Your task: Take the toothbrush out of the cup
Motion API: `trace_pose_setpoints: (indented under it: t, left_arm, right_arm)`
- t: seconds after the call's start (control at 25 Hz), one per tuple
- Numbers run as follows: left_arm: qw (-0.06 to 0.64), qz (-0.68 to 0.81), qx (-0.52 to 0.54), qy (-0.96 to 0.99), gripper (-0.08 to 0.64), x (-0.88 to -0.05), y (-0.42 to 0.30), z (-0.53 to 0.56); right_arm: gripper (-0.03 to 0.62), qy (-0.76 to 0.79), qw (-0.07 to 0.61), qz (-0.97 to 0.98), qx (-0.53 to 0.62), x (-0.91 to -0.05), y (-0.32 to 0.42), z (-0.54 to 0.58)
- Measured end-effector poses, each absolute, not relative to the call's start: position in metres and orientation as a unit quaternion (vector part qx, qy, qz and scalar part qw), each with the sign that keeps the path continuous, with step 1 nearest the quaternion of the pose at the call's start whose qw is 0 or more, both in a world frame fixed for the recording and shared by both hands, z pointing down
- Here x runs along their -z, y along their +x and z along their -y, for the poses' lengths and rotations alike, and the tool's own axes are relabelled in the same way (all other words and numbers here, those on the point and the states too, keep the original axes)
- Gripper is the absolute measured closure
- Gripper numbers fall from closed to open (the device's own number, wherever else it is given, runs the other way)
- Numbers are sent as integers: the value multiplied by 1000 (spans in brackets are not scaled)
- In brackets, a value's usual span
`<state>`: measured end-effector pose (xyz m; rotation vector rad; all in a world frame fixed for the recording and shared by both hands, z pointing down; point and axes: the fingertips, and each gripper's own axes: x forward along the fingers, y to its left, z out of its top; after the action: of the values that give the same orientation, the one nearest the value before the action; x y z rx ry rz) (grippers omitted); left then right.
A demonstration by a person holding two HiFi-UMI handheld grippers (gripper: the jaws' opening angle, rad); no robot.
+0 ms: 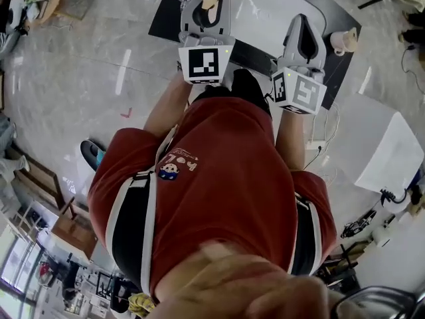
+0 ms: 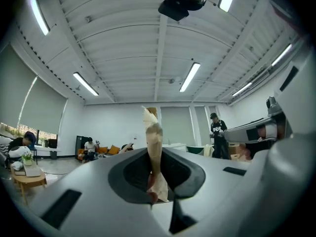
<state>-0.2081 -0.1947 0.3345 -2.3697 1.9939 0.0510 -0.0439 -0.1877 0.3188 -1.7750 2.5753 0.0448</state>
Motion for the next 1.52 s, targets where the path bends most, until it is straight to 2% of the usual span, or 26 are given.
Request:
trace_pose_setpoints:
  t: [0.84, 1.24, 1.28, 1.32, 1.36, 1.52]
  left_arm:
    - [16, -496, 9, -868, 512, -351, 19, 246]
    - [8, -491, 52, -870, 512, -382, 77, 271]
    - [4, -493, 57, -868, 512, -385, 80, 272]
    - [-1, -495, 60, -867, 512, -389, 81, 274]
    - [-4, -497, 62, -865, 512, -391, 83, 276]
    - [-9, -506, 78, -859, 512, -399, 90, 283]
  right_arm:
    - [583, -687, 2, -726, 12, -346, 158, 202]
    - [580, -676, -12, -736, 35, -395, 211, 233]
    - [575, -668, -10, -743, 39, -399, 212, 235]
    - [494, -658, -10, -752, 45, -404, 211, 237]
    - [462, -650, -12, -758, 52, -409, 211, 240]
    - [443, -638, -36, -767, 61, -428, 217, 254]
